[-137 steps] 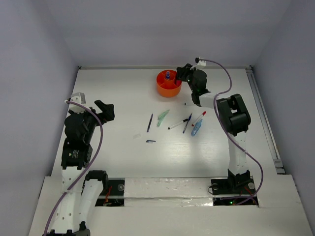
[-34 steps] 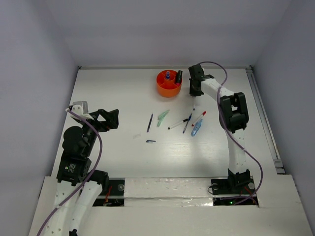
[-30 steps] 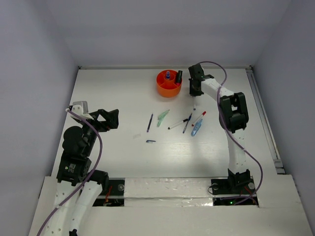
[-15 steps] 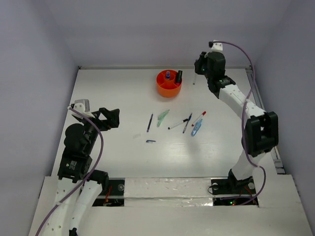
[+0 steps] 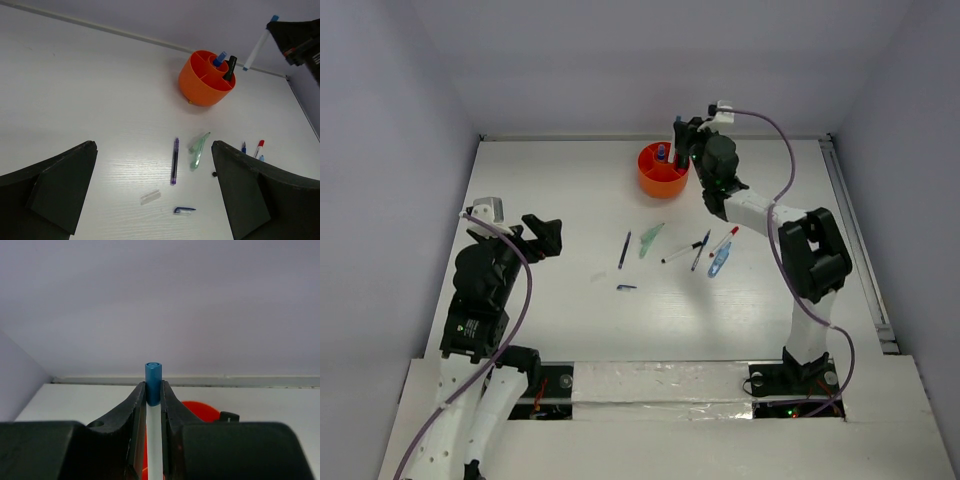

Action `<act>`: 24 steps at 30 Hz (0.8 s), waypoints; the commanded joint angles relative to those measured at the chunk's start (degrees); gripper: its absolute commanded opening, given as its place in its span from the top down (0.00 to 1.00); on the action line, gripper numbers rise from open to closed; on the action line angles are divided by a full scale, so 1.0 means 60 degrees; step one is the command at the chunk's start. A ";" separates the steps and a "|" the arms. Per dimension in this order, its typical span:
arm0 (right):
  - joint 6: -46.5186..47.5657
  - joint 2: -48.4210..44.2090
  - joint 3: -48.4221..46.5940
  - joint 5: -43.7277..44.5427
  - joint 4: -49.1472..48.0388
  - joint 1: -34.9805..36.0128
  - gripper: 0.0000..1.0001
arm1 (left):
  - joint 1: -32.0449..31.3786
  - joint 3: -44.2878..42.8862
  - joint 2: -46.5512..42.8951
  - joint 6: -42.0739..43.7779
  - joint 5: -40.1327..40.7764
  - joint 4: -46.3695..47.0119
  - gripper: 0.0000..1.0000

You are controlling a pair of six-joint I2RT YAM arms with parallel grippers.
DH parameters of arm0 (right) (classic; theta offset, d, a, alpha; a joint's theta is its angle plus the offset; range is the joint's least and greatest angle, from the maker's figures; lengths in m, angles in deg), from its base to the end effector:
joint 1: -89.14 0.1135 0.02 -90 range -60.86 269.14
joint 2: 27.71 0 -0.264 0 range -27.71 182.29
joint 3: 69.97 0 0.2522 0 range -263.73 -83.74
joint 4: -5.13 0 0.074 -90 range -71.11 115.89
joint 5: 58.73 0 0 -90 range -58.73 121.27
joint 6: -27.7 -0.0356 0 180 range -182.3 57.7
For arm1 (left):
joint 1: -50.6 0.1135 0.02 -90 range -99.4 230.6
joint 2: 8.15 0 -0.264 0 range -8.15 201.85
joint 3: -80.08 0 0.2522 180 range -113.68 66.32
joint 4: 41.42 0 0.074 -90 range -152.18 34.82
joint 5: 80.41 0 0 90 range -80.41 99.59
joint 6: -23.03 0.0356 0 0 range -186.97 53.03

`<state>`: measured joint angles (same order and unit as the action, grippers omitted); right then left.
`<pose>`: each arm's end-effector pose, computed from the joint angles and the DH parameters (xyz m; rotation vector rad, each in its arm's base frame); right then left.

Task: Sort the stationery into containers
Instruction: Place the pen in the storage box.

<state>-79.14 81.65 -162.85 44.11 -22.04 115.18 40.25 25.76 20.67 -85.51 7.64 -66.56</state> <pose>0.4133 0.1932 0.3112 0.0767 1.4027 0.4681 0.1236 -0.0238 0.3500 -0.0858 1.5778 -0.4226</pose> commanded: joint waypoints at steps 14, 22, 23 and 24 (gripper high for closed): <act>0.0888 0.1562 0.0016 0.1463 -0.3037 0.0274 1.00 | 0.0157 -0.0360 0.0163 0.0015 -0.0143 0.0563 0.01; 0.0785 0.1797 0.0323 0.1566 -0.3432 0.0274 1.00 | 0.0157 -0.0360 0.0163 0.0015 -0.0157 0.0548 0.01; 0.0771 0.1798 0.0353 0.1595 -0.3462 0.0274 1.00 | 0.0157 -0.0360 0.0163 0.0015 -0.0157 0.0563 0.01; 0.0742 0.1798 0.0469 0.1595 -0.3520 0.0274 1.00 | 0.0157 -0.0360 0.0177 0.0015 -0.0172 0.0549 0.01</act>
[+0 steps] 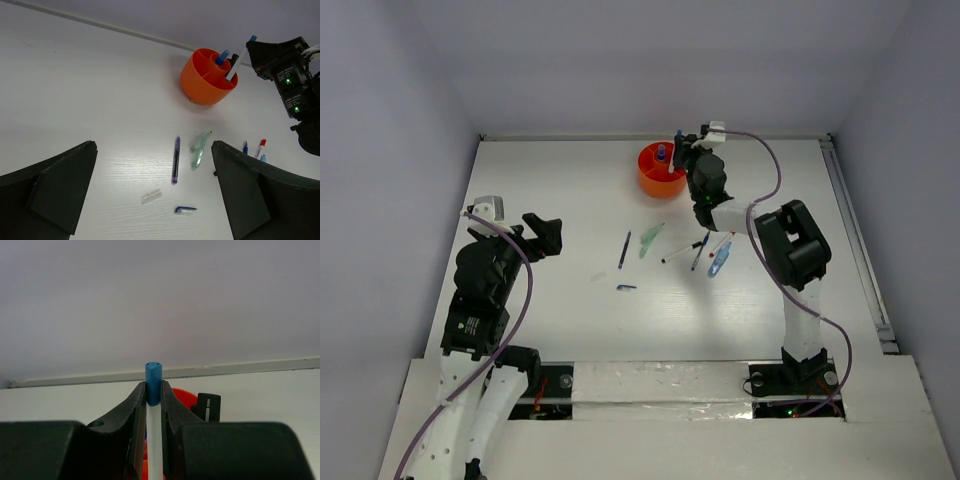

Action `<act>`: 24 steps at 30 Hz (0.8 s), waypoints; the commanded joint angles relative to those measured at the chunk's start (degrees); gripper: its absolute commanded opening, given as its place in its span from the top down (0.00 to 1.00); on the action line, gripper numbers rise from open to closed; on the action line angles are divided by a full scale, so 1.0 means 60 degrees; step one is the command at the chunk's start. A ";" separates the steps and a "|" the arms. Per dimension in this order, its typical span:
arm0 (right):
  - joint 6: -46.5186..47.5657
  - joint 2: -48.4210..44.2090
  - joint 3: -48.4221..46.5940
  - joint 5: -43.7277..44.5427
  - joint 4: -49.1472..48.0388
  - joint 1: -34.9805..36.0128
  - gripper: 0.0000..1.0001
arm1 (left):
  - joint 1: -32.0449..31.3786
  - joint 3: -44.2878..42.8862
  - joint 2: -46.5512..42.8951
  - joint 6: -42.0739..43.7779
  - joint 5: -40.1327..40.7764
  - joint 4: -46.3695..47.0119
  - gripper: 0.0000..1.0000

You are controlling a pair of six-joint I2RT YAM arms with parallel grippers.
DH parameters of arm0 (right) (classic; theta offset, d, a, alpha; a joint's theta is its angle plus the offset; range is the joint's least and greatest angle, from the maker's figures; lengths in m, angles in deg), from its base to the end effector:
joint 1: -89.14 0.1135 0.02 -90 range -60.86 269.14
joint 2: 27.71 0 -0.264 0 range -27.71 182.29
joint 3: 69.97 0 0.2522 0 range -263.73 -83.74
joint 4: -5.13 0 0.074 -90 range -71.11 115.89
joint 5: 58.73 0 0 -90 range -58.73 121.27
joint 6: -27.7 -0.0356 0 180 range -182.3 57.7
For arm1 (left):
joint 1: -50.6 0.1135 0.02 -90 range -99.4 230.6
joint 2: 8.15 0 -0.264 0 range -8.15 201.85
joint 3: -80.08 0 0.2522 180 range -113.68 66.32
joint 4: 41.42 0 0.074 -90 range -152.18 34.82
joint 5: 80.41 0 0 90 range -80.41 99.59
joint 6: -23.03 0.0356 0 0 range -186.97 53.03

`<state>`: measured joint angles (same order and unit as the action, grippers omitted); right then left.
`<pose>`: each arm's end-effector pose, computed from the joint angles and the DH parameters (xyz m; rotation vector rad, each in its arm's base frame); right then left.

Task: Sort the stationery into containers
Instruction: Place the pen in the storage box.

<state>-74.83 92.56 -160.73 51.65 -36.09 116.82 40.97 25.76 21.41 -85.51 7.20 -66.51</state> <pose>0.4288 0.2109 0.2391 0.1180 1.3828 0.3435 0.1269 -0.0230 0.3487 -0.0907 1.5894 -0.4173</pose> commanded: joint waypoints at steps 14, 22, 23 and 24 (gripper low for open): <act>0.0009 -0.0196 0.0878 0.0163 -0.1471 0.0176 0.72 | 0.0125 -0.0331 -0.0005 0.0029 -0.0128 0.0570 0.01; 0.0185 -0.1379 0.0850 -0.0745 -0.0202 0.0264 0.52 | 0.0125 -0.0316 -0.0122 0.0015 -0.0128 0.0600 0.01; 0.0185 -0.1557 0.0835 -0.0862 0.0079 0.0264 0.51 | 0.0125 -0.0316 -0.0122 0.0029 -0.0128 0.0600 0.01; 0.0315 -0.1747 0.0820 -0.1312 0.0415 0.0264 0.51 | 0.0125 -0.0301 -0.0137 0.0029 -0.0114 0.0600 0.01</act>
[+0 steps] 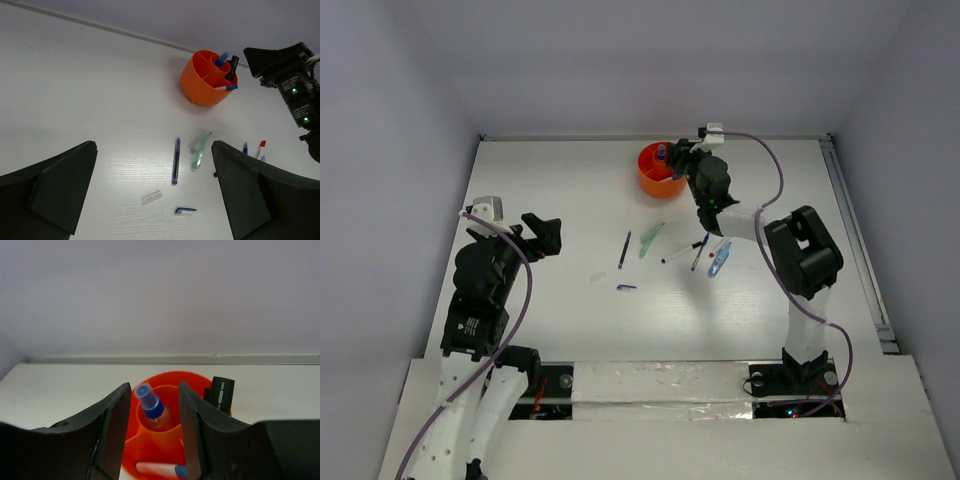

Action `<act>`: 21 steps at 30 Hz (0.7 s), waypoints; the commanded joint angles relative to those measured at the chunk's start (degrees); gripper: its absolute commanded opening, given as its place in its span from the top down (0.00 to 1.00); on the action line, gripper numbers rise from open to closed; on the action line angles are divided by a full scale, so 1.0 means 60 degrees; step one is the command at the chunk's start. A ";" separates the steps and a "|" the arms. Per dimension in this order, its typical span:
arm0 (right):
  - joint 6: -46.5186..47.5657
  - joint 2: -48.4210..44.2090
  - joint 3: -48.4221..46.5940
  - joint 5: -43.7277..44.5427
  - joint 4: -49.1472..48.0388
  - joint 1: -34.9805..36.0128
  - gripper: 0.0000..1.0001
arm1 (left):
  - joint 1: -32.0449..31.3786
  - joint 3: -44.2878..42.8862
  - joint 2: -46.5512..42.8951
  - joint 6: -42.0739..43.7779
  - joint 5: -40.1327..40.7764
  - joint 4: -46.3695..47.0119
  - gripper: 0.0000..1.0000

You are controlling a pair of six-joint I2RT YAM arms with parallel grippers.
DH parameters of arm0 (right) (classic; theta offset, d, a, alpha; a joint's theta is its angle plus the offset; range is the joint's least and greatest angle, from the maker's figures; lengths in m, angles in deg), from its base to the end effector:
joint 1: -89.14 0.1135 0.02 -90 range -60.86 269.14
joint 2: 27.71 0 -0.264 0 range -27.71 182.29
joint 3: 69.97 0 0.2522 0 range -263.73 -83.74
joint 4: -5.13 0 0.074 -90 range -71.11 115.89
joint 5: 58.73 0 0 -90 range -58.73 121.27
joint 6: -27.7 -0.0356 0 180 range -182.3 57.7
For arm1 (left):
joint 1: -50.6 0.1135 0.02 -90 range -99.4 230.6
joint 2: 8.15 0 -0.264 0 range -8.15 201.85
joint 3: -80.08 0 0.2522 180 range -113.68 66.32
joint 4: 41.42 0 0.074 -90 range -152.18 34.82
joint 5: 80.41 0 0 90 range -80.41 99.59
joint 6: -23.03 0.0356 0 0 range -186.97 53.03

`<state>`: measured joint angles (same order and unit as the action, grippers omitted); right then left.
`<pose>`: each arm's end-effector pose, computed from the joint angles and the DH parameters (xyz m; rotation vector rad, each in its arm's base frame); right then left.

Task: Sort the stationery into containers
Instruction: Place the pen in the storage box, then pick up the pen from the center of the board.

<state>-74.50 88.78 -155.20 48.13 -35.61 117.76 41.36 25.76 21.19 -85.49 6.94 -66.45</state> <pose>0.4087 0.2112 0.2367 0.0426 1.4227 0.3826 0.1261 -0.0222 0.3493 -0.0918 1.5842 -0.4159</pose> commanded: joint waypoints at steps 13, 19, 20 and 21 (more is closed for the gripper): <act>0.3131 -0.4369 -0.0118 -0.6442 1.1071 0.0108 0.87 | -0.0027 -0.0316 -0.0130 0.0040 -0.0070 0.0589 0.01; 0.3719 -0.4343 0.0002 -0.6180 1.2626 0.0108 0.60 | -0.0028 -0.0331 -0.0173 0.0070 -0.0056 0.0560 0.01; 0.3763 -0.4225 -0.0057 -0.6194 1.2788 0.0108 0.54 | -0.0028 -0.0331 -0.0174 0.0084 -0.0041 0.0545 0.01; 0.3792 -0.4093 -0.0174 -0.6267 1.3007 0.0108 0.49 | -0.0028 -0.0345 -0.0203 0.0084 0.0003 0.0516 0.01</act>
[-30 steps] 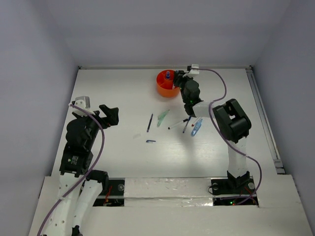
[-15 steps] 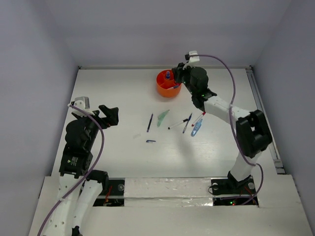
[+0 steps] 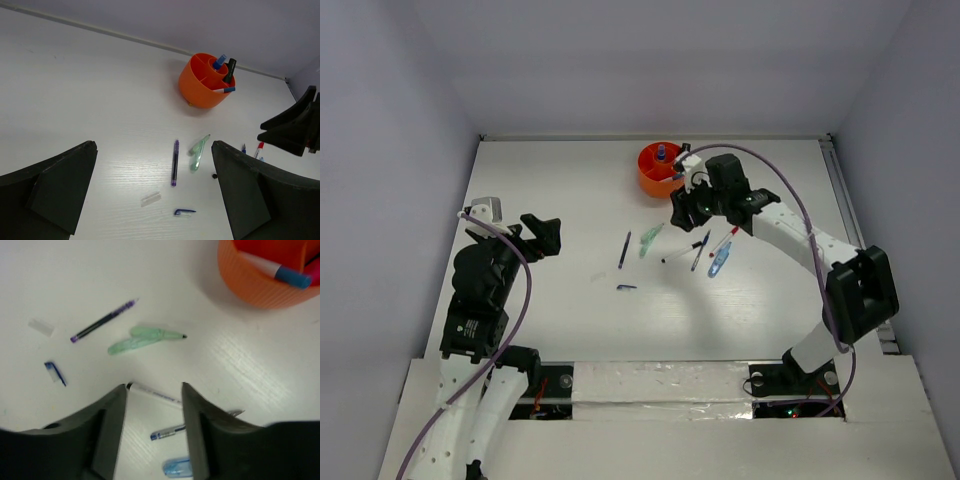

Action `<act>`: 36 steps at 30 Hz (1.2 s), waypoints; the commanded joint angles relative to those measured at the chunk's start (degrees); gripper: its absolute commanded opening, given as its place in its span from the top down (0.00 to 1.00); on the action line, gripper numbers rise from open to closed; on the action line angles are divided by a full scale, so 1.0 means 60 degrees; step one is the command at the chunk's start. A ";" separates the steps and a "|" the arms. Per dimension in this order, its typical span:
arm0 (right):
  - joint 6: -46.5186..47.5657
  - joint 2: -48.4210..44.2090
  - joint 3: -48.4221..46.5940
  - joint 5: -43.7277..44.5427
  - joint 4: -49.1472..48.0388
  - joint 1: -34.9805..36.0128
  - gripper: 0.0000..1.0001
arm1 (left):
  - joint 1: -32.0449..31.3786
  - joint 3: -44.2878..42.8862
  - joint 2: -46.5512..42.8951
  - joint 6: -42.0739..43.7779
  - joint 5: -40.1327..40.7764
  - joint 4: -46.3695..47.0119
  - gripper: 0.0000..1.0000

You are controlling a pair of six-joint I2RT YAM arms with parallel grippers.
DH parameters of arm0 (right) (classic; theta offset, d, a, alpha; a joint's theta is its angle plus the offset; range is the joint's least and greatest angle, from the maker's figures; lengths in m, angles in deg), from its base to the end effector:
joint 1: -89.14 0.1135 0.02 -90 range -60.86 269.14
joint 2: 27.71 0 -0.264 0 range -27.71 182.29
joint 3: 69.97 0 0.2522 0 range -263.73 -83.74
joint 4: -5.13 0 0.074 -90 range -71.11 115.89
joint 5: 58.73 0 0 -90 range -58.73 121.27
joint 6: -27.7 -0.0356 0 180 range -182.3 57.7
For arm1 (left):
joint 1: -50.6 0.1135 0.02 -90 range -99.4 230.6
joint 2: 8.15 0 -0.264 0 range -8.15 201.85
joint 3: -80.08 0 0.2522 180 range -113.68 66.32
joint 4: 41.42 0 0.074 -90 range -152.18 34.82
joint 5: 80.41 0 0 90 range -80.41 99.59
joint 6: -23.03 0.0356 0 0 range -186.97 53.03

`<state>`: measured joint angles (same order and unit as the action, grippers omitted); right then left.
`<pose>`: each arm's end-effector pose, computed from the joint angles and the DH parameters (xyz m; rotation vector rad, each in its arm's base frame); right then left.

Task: Sort the stationery into containers
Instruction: Pick up the pen from the center of the board.

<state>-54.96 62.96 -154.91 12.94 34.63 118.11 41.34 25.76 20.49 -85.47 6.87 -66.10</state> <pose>0.3113 0.1852 0.2901 -0.8593 2.0311 0.5619 0.1232 -0.0218 0.3512 -0.0885 1.5660 -0.4189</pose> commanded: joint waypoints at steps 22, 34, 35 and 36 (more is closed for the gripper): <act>0.1328 0.2935 -0.1320 0.2643 0.2957 0.1045 0.28 | -0.0025 -0.0331 -0.0189 0.0081 0.0102 0.0428 0.01; -0.1788 0.0972 0.0025 0.1837 0.1564 0.1045 0.19 | -0.0025 -0.0331 -0.0247 0.0066 0.0073 0.0399 0.01; -0.1953 0.0972 0.0114 0.1824 0.1550 0.1045 0.20 | -0.0025 -0.0331 -0.0248 0.0066 0.0058 0.0399 0.01; -0.2332 0.1030 0.0289 0.1636 0.1536 0.1045 0.21 | -0.0025 -0.0331 -0.0248 0.0066 0.0044 0.0399 0.01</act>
<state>-60.78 68.67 -156.14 24.28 45.58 124.10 41.34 25.76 19.68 -85.47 7.07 -66.14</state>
